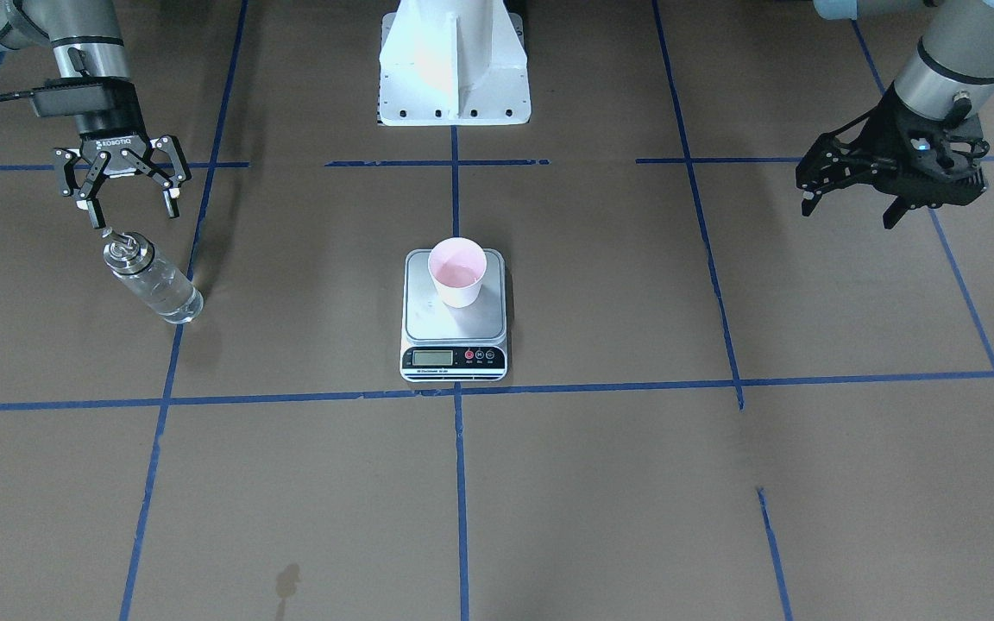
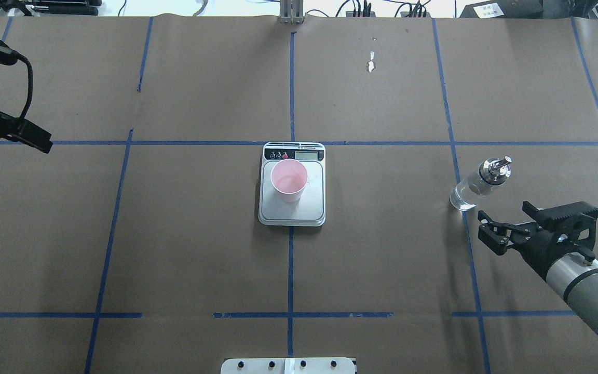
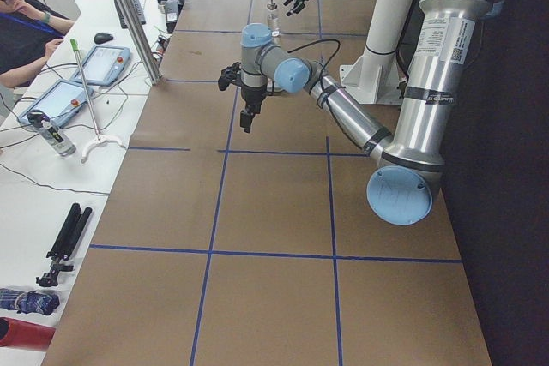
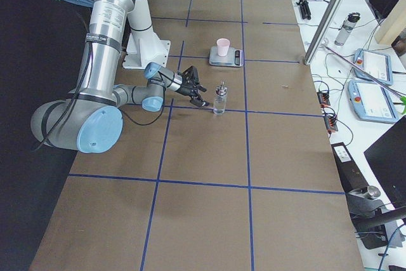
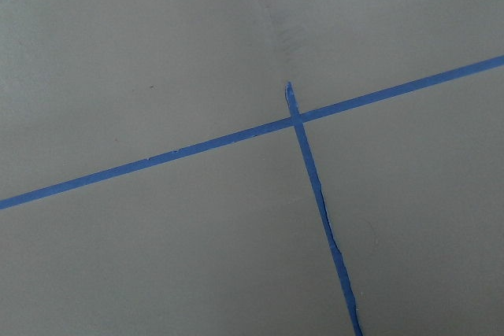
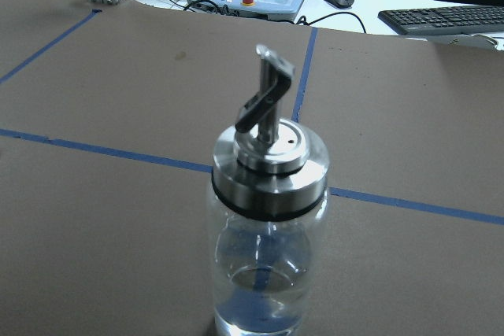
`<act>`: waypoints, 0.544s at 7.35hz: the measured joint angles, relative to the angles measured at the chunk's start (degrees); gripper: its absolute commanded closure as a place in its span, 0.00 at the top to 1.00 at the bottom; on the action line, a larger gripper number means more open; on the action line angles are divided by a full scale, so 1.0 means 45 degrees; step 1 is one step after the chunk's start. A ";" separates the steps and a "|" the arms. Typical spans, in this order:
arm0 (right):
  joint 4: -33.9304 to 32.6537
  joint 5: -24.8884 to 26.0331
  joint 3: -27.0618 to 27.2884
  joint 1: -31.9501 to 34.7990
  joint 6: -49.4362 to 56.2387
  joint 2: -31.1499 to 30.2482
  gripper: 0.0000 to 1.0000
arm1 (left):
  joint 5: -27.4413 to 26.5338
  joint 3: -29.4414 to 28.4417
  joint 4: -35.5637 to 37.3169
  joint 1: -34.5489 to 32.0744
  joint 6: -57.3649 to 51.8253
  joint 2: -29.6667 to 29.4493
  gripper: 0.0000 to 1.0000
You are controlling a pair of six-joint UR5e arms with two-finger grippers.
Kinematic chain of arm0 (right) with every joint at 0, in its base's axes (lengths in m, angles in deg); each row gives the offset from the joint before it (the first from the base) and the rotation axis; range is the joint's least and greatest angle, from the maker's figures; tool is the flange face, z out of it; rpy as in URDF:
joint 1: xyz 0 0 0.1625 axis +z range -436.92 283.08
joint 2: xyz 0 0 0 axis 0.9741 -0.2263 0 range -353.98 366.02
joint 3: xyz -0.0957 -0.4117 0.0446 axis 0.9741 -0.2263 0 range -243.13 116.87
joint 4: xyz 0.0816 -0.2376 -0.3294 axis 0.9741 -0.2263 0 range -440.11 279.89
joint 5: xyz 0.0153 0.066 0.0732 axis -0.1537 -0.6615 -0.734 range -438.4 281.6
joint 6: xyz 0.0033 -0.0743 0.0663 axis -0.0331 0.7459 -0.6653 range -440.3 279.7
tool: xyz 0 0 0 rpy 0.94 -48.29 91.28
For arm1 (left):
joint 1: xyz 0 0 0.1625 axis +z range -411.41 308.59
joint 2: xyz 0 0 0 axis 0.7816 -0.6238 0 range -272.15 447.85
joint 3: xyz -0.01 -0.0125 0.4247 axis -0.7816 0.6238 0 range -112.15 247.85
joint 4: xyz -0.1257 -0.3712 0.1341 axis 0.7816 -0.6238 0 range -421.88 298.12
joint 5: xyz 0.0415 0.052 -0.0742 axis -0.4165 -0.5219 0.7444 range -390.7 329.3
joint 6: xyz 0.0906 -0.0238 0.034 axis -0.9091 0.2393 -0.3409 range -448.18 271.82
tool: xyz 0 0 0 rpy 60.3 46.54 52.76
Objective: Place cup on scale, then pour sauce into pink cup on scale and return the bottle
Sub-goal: 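Close the right gripper around the glass sauce bottle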
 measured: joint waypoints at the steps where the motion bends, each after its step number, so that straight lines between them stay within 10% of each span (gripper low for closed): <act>1: 0.0273 0.0241 -0.0396 -0.0058 0.0005 0.0219 1.00 | -0.0122 -0.0046 -0.0007 0.0000 -0.0007 0.0011 1.00; 4: 0.0518 0.0597 -0.1240 -0.0111 0.0012 0.0896 1.00 | -0.0289 -0.0186 -0.0022 0.0001 -0.0053 0.0020 1.00</act>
